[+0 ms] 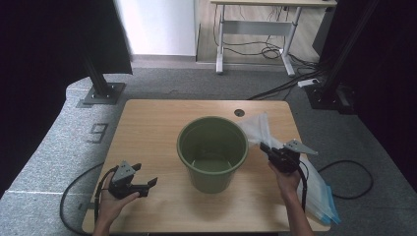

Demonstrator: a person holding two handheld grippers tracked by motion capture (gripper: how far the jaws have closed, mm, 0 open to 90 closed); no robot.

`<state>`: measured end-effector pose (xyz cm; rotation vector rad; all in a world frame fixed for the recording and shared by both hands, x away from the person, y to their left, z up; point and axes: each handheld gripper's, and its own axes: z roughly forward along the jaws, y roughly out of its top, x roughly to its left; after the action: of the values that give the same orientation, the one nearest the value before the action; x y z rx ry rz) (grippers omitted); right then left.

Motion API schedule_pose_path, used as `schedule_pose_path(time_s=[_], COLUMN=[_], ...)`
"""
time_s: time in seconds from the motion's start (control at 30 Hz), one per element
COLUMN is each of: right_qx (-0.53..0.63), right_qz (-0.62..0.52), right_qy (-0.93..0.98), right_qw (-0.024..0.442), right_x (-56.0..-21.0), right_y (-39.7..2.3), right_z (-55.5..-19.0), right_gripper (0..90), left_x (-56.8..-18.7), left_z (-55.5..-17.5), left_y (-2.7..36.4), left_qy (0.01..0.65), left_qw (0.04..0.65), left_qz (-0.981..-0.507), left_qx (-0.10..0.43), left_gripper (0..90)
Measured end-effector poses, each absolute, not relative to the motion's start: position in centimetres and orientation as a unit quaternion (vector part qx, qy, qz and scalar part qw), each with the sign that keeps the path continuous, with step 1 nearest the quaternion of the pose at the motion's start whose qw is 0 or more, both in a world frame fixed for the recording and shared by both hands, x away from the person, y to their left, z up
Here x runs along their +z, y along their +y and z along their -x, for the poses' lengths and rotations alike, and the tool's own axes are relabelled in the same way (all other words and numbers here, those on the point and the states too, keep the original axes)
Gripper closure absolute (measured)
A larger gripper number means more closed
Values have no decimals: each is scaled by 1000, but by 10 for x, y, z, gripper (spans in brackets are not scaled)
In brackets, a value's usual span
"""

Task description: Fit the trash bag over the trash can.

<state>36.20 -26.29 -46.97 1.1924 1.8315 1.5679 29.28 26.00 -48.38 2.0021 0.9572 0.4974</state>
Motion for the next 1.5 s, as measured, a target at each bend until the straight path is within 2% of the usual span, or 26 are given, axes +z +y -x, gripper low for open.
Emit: schedule_pose_path(time_s=[0.43,0.63,0.93,1.5], right_qx=[598,617,646,674], right_qz=[-438,-438,-406,-363], right_qy=[624,598,574,555], right_qw=[248,263,297,326], right_x=[-439,-407,-362,-313], right_y=[-286,-294,-292,-278], right_z=[-355,-350,-332,-311], right_gripper=[888,888,889,888], left_x=[-485,-486,-488,-490], left_z=[-293,-293,-294,-295], left_y=[259,255,249,249], left_qy=[384,380,373,377], left_qw=[420,419,416,413], left_qz=[-798,-801,-807,-808], left_qx=[198,193,189,185], left_gripper=[159,159,159,159])
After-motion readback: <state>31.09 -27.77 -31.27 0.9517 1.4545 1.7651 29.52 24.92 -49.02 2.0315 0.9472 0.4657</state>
